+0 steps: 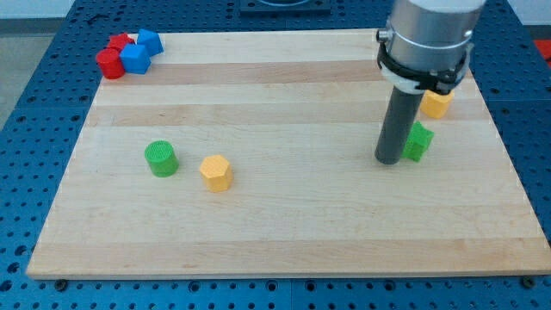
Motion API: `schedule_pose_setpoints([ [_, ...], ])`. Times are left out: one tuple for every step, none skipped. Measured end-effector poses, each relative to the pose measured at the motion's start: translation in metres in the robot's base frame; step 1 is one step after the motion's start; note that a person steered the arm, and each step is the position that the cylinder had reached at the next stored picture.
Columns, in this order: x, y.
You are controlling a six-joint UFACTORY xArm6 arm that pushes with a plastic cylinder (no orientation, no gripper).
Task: Slide green star closer to the yellow heart
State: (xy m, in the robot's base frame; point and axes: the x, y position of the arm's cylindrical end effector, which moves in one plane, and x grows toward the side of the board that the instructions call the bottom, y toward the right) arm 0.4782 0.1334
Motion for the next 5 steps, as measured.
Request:
schedule_pose_setpoints([
  [0.009,0.005],
  [-0.003,0.009],
  [-0.02,0.013],
  [-0.02,0.013],
  [-0.025,0.022],
])
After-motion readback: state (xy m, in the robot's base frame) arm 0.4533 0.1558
